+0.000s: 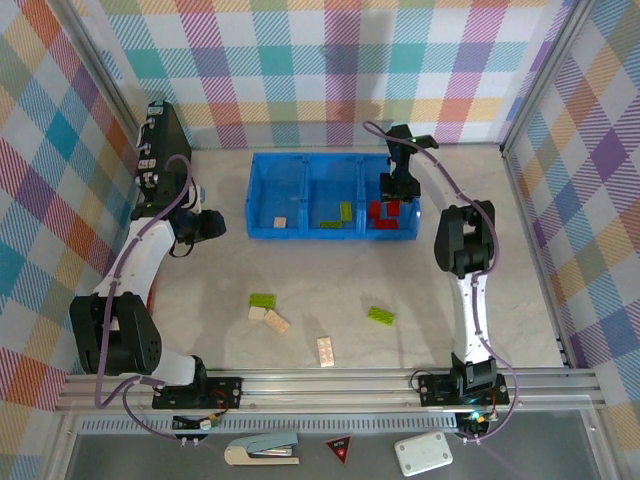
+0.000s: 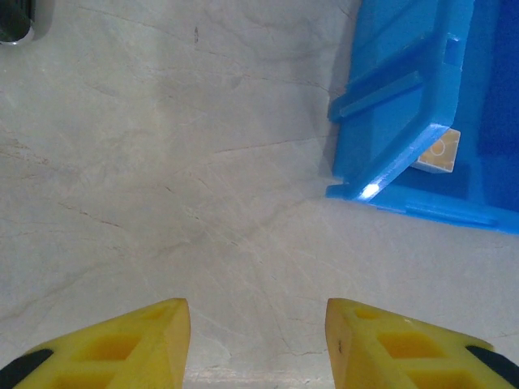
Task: Sort the legos into containers by color
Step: Place the lego in the container.
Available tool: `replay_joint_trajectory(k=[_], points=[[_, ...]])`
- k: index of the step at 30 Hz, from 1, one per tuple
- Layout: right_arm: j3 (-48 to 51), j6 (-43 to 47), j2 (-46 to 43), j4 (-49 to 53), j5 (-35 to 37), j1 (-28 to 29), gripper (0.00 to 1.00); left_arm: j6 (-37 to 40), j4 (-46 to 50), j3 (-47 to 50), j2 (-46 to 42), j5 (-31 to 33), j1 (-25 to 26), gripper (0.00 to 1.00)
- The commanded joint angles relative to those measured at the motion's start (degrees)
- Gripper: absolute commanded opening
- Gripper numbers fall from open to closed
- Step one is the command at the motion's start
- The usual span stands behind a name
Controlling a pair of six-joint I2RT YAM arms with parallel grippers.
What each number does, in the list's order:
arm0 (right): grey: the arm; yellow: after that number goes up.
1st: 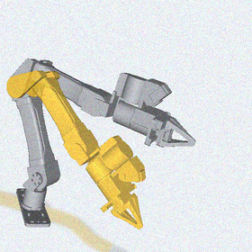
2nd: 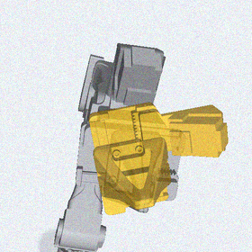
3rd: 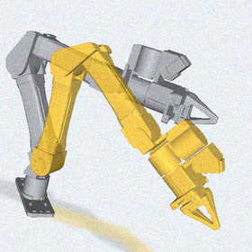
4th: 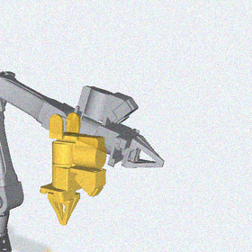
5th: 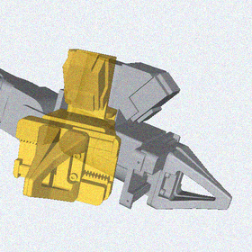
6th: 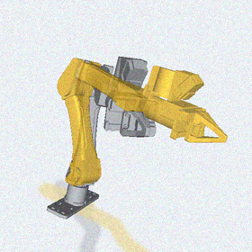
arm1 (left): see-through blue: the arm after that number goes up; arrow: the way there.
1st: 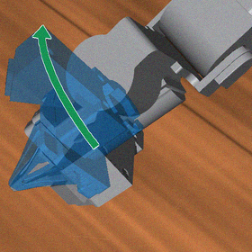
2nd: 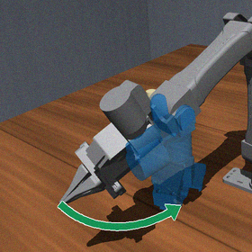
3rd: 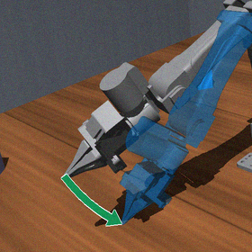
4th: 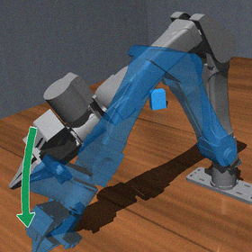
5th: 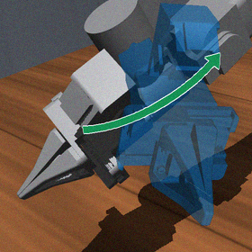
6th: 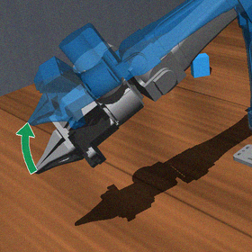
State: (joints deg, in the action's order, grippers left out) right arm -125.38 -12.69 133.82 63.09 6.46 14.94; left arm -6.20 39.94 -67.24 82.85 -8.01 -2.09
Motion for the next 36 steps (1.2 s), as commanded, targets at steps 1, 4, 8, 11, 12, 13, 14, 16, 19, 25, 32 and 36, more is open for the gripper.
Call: replay_joint_trajectory(k=[1, 4, 8, 11, 12, 13, 14, 16, 19, 25, 32, 36], points=[[-4.87, 1.42, 2.83, 2.73, -0.84, -0.57, 0.34, 1.15, -0.61, 0.64, -1.11, 0.17, -0.90, 0.48], [-7.63, 1.42, 5.42, 3.00, -1.79, -0.66, 0.34, 1.34, -0.57, 0.66, -0.87, 0.40, -0.90, 0.48], [-9.64, 1.01, 7.72, 2.74, -3.34, -0.78, 0.34, 1.36, -0.65, 0.54, -0.57, 0.63, -0.90, 0.48], [-10.72, 0.42, 9.03, 2.41, -5.06, -0.89, 0.35, 1.36, -0.59, 0.62, -0.58, 0.65, -0.90, 0.48], [-10.89, 0.04, 9.32, 2.13, -5.67, -0.86, 0.35, 1.32, -0.81, 0.79, -0.73, 0.55, -0.94, 0.48], [-10.88, -0.09, 9.52, 1.96, -6.00, -0.96, 0.35, 1.27, -1.11, 1.00, -1.01, 0.39, -0.90, 0.48], [-10.92, -0.21, 9.66, 1.95, -6.09, -0.93, 0.35, 1.32, -1.25, 1.14, -1.19, 0.23, -0.90, 0.48], [-10.85, -0.60, 9.88, 1.77, -6.32, -0.96, 0.37, 1.19, -1.45, 1.28, -1.33, 0.19, -0.90, 0.48], [-10.50, -1.04, 10.15, 1.42, -6.86, -0.97, 0.40, 1.30, -1.31, 1.18, -1.37, 0.19, -0.90, 0.47], [-10.41, -1.68, 9.68, 1.24, -7.49, -0.96, 0.43, 1.10, -1.89, 1.50, -2.14, -0.16, -0.89, 0.48], [-10.57, -1.75, 7.13, 1.75, -7.23, -0.96, 0.45, 1.18, -2.06, 1.61, -2.77, -0.52, -0.90, 0.48], [-10.43, -1.73, 5.39, 2.60, -7.05, -0.96, 0.46, 1.25, -2.04, 1.66, -3.17, -0.82, -0.90, 0.47]])
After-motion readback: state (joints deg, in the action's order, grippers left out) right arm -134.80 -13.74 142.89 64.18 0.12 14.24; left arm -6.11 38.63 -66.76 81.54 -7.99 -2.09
